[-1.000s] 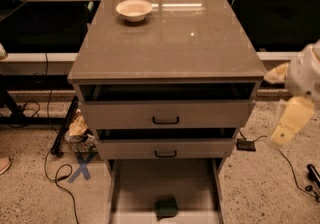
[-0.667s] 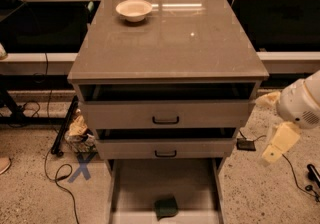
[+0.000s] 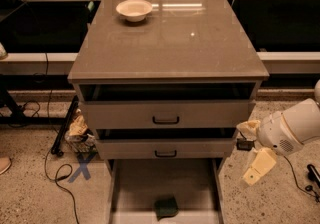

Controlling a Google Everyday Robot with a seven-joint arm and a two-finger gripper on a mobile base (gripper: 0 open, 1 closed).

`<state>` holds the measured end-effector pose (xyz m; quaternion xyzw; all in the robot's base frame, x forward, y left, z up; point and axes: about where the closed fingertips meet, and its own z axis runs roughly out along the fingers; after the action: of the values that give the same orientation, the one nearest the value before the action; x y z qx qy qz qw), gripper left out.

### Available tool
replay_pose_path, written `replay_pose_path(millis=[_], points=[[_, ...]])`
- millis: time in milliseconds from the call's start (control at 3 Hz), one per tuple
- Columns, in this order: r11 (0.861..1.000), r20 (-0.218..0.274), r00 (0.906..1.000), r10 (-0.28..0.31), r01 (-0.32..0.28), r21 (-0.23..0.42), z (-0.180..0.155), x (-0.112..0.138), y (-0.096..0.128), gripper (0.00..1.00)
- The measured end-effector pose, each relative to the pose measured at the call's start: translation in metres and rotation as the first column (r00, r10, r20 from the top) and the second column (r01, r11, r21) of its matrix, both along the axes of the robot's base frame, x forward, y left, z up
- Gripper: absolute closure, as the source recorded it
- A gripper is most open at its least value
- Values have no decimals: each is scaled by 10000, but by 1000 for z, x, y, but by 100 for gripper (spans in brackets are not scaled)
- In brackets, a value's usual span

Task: Pick sponge from bottom drawer and place on counter

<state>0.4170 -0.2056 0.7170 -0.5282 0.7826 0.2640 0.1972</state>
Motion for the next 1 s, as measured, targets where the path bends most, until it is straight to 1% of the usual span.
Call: replay_pose_path(millis=[333, 667, 1000], points=[[10000, 1, 10000, 0, 0, -1, 0, 0, 0, 0], [10000, 22, 10000, -38, 38, 11, -28, 0, 2, 0], [9996, 23, 10000, 87, -87, 264, -88, 0, 6, 0]])
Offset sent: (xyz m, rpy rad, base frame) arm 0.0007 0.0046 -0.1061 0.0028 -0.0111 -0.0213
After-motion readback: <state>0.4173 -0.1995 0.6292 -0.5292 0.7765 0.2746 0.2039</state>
